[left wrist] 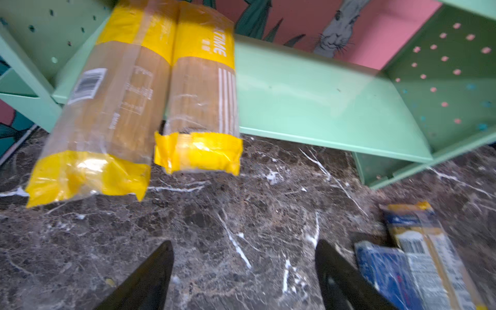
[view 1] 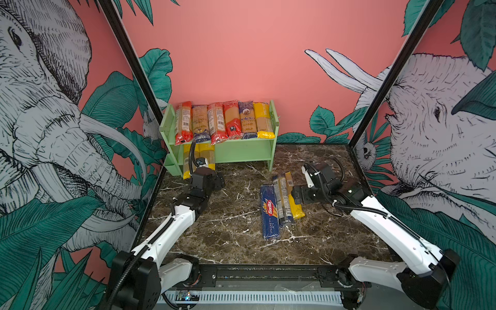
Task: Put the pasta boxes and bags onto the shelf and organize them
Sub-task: 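Withdraw the left gripper down to the blue Barilla pack on the table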
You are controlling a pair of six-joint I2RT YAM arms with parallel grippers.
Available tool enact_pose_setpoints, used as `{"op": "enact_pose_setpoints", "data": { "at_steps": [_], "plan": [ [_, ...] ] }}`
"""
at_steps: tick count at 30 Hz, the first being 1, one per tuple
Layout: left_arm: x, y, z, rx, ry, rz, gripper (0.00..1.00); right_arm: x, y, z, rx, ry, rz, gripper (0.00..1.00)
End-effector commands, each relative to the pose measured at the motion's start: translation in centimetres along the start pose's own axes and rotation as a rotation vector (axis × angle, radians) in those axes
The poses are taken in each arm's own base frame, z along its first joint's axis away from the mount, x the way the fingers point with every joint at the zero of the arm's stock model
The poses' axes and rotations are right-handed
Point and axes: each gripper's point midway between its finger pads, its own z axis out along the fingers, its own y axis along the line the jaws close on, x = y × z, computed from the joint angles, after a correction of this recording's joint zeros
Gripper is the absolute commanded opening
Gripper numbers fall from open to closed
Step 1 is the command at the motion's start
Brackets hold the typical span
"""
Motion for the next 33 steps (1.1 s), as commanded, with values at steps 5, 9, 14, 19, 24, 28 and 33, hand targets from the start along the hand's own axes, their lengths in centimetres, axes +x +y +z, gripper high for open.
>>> {"op": "enact_pose_setpoints", "data": {
  "at_steps": [5, 9, 14, 19, 24, 28, 33],
  "plan": [
    [4.3, -1.8, -4.3, 0.043, 0.069, 0.005, 0.83, 1.7, -0.4, -2.2, 0.046, -0.033, 0.010, 0.99],
    [7.7, -2.1, -6.0, 0.065, 0.112, -0.020, 0.83, 3.0, -0.8, -2.8, 0.068, -0.040, 0.018, 0.99],
    [11.3, -3.3, -7.9, 0.088, 0.135, 0.026, 0.83, 4.3, -1.2, -3.6, 0.080, -0.044, 0.023, 0.99],
    [14.7, -5.4, -8.9, 0.135, 0.125, 0.061, 0.84, 5.6, -1.1, -4.1, 0.082, -0.046, 0.009, 0.99],
    [18.5, -8.9, -9.1, 0.200, 0.163, 0.092, 0.87, 6.5, -1.7, -4.9, 0.105, -0.060, -0.005, 0.99],
    [21.0, -12.6, -9.2, 0.216, 0.191, 0.182, 0.88, 6.8, -2.2, -5.5, 0.112, -0.072, -0.004, 0.99],
    [23.7, -16.9, -9.1, 0.267, 0.212, 0.205, 0.89, 7.0, -2.2, -5.7, 0.103, -0.078, -0.002, 0.99]
  ]
}}
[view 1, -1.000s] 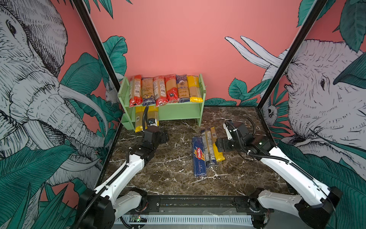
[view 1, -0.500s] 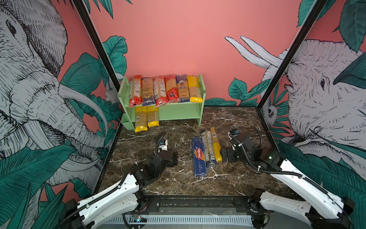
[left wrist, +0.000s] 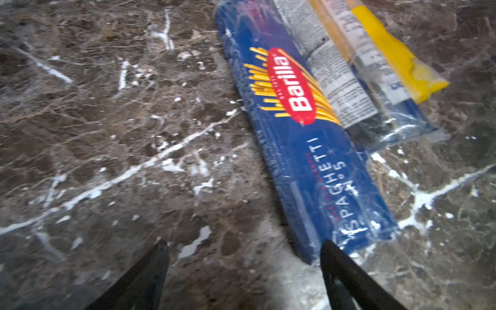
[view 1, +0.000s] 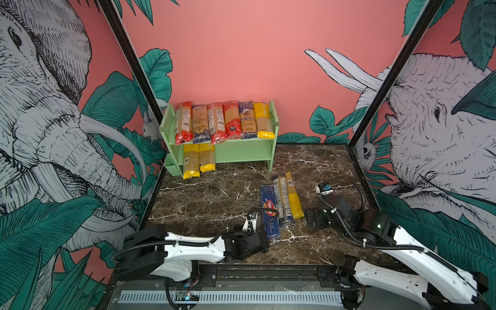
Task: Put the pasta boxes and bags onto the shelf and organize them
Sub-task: 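Withdraw the left gripper down to the blue Barilla pack on the table, then close the left gripper on the blue Barilla Spaghetti pack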
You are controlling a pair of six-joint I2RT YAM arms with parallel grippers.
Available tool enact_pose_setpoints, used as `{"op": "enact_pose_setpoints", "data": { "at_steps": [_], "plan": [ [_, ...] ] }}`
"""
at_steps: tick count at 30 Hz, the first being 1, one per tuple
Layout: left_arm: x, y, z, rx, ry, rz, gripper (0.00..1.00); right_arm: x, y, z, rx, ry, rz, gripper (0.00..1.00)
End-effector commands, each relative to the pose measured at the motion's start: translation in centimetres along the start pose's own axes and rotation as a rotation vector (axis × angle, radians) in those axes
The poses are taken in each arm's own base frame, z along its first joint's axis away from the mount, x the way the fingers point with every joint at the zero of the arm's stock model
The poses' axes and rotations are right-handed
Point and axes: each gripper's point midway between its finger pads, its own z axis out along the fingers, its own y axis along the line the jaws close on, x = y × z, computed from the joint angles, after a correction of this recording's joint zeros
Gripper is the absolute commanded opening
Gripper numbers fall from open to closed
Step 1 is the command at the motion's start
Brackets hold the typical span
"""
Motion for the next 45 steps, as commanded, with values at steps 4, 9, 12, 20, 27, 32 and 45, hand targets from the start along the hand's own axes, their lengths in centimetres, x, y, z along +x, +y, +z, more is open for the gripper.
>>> {"op": "enact_pose_setpoints", "data": {
  "at_steps": [4, 9, 12, 20, 27, 32, 45],
  "plan": [
    [-1.1, -4.3, 0.8, 0.069, -0.066, -0.097, 0.91, 0.9, -0.8, 0.0, 0.032, 0.001, 0.005, 0.99],
    [-0.3, -7.2, 1.7, 0.095, -0.050, -0.070, 0.95, 1.6, -1.3, 0.3, 0.038, 0.000, 0.007, 0.99],
    [0.0, -8.2, 2.2, 0.096, -0.047, -0.065, 0.97, 2.0, -1.5, 0.4, 0.040, 0.001, 0.008, 0.99],
    [1.2, -7.7, 3.6, 0.014, -0.021, -0.048, 0.99, 2.4, -2.3, 0.0, 0.052, -0.012, 0.002, 0.99],
    [2.1, -5.6, 4.0, -0.084, -0.013, -0.052, 0.99, 2.5, -2.6, -0.2, 0.055, -0.020, 0.005, 0.99],
    [2.5, -4.4, 4.0, -0.127, -0.013, -0.056, 0.99, 2.6, -2.4, 0.1, 0.049, -0.015, 0.008, 0.99],
    [4.1, -5.2, 5.6, -0.132, 0.019, -0.032, 0.99, 2.8, -2.0, 0.8, 0.050, 0.004, -0.002, 0.99]
  ]
}}
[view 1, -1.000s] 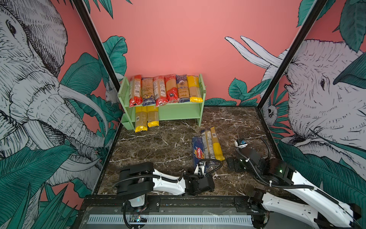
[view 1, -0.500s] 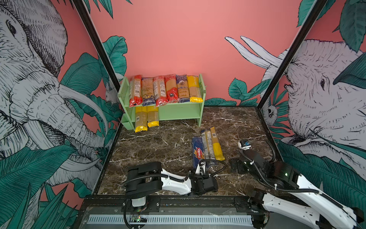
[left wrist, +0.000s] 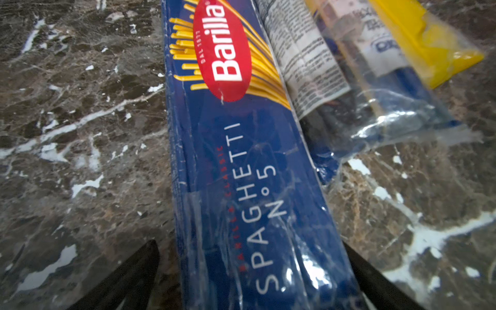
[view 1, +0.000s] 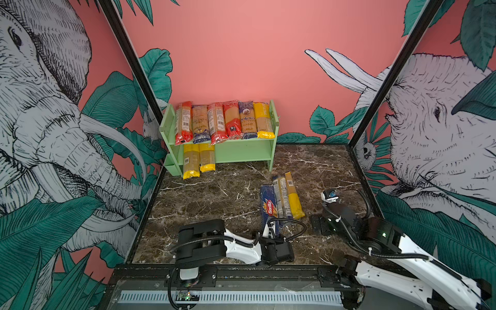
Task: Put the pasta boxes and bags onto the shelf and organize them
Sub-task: 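Close the left gripper on the blue Barilla Spaghetti pack, then drag the Barilla pack out with the left gripper while the right gripper advances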
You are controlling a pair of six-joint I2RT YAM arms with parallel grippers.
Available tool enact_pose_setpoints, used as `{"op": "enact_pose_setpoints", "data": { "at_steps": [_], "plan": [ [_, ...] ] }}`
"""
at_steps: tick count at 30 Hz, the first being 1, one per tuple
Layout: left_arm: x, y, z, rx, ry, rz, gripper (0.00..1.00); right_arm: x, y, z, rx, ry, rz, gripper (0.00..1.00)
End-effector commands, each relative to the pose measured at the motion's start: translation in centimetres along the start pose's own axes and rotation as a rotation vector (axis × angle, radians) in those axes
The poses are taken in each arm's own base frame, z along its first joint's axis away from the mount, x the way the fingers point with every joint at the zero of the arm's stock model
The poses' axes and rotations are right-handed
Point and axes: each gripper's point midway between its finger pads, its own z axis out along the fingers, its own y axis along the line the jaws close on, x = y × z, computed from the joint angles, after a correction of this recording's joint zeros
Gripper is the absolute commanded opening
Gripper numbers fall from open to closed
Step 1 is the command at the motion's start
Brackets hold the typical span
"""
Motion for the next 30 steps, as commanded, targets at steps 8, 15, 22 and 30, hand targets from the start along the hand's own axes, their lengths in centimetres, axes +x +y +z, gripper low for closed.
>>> {"op": "enact_pose_setpoints", "data": {
  "at_steps": [8, 15, 22, 30],
  "plan": [
    [1.9, 0.5, 1.3, -0.029, 0.023, -0.013, 0.88, 0.5, 0.2, 0.2, -0.019, 0.005, 0.017, 0.99],
    [2.5, 1.7, 1.5, -0.042, 0.022, -0.025, 0.36, 0.2, 0.5, -0.1, -0.035, 0.006, 0.014, 0.99],
    [1.6, 5.1, 0.5, -0.099, -0.015, -0.061, 0.10, -0.5, 0.8, -0.6, -0.047, -0.002, 0.015, 0.99],
    [0.2, 9.2, -1.1, -0.144, -0.082, -0.082, 0.00, -1.3, 1.8, -0.3, -0.059, 0.003, -0.004, 0.99]
  ]
}}
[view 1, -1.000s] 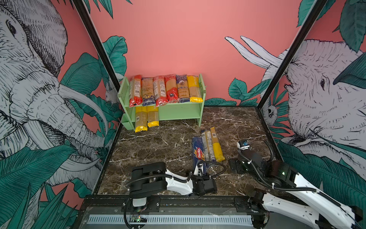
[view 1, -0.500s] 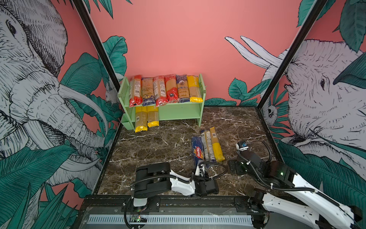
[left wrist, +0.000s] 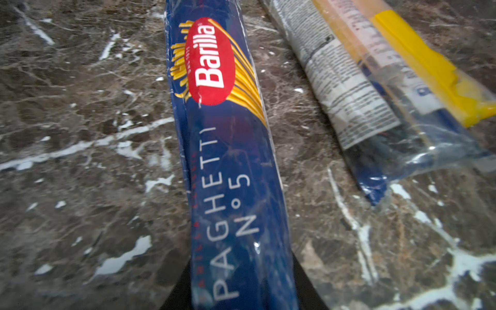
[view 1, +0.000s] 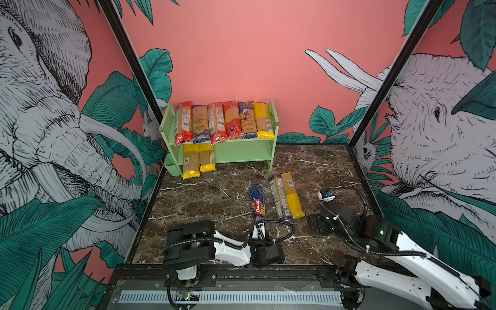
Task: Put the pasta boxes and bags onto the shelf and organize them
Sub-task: 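Drag the Barilla pack out with the left gripper while the right gripper advances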
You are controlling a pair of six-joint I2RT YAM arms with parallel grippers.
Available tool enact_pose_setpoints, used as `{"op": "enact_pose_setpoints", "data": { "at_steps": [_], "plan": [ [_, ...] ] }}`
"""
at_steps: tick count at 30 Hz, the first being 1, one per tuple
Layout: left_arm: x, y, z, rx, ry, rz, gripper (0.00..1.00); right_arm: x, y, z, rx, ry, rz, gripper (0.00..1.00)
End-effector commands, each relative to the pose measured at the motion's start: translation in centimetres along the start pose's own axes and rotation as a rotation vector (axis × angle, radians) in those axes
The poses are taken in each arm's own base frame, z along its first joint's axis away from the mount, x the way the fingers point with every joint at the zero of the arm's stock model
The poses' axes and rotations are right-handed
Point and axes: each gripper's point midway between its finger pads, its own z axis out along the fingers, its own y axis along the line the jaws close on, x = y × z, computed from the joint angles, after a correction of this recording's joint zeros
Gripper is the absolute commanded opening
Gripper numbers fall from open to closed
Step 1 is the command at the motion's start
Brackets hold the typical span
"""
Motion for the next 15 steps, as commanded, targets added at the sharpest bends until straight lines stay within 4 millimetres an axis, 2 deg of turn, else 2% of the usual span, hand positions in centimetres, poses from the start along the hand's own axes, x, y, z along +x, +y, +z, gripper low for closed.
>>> {"op": "enact_pose_setpoints", "data": {
  "at_steps": [1, 7, 11, 15],
  "plan": [
    [0.4, 4.3, -0.1, -0.092, 0.002, 0.022, 0.00, -1.0, 0.6, -0.3, -0.017, -0.022, -0.001, 0.99],
    [-1.0, 5.7, -1.1, -0.063, -0.055, 0.025, 0.00, -1.6, 1.4, 0.1, -0.028, -0.023, -0.010, 0.99],
    [-2.8, 6.0, -2.1, -0.012, -0.124, 0.037, 0.00, -2.1, 1.9, 0.4, -0.032, -0.024, -0.018, 0.99],
    [-5.0, 7.2, -3.5, 0.001, -0.183, 0.058, 0.00, -2.4, 2.5, 0.8, -0.038, -0.020, -0.025, 0.99]
  ]
}}
